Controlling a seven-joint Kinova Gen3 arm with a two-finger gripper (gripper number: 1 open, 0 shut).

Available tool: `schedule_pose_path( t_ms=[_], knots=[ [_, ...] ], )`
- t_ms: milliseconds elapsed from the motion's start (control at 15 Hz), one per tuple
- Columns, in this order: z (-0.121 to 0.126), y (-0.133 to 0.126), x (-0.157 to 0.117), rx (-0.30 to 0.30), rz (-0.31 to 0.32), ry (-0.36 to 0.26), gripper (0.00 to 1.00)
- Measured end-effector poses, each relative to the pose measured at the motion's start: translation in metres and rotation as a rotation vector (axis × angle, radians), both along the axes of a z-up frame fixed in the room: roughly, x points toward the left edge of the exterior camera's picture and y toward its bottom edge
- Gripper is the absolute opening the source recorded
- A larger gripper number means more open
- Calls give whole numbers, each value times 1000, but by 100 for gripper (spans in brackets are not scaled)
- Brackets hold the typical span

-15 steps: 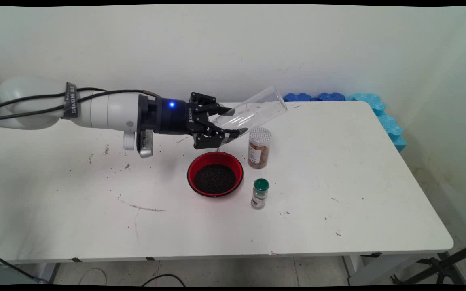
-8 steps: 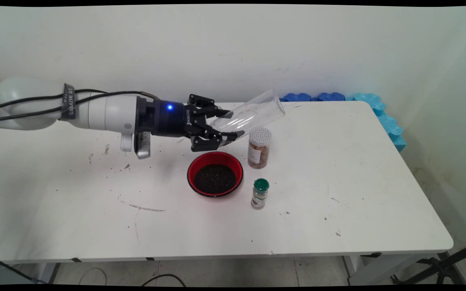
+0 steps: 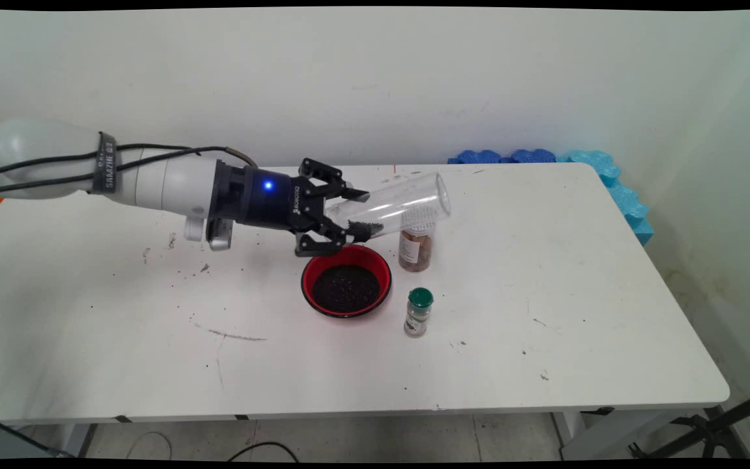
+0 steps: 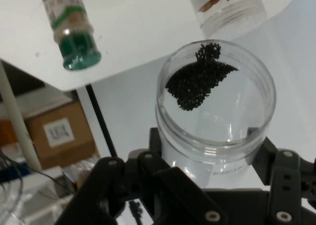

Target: Pour the black seasoning powder in the red bowl

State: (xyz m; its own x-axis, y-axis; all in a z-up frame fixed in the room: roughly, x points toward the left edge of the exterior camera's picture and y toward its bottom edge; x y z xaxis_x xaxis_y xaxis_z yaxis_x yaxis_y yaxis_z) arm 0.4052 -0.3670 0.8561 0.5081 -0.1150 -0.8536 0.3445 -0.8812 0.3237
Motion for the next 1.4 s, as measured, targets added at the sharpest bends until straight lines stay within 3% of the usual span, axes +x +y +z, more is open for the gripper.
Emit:
schedule_pose_path(
  t_ms=[667, 1400],
  knots=[
    [27, -12, 5, -264, -153, -248, 0],
    [77, -18, 8, -592, -431, -510, 0]
  ],
)
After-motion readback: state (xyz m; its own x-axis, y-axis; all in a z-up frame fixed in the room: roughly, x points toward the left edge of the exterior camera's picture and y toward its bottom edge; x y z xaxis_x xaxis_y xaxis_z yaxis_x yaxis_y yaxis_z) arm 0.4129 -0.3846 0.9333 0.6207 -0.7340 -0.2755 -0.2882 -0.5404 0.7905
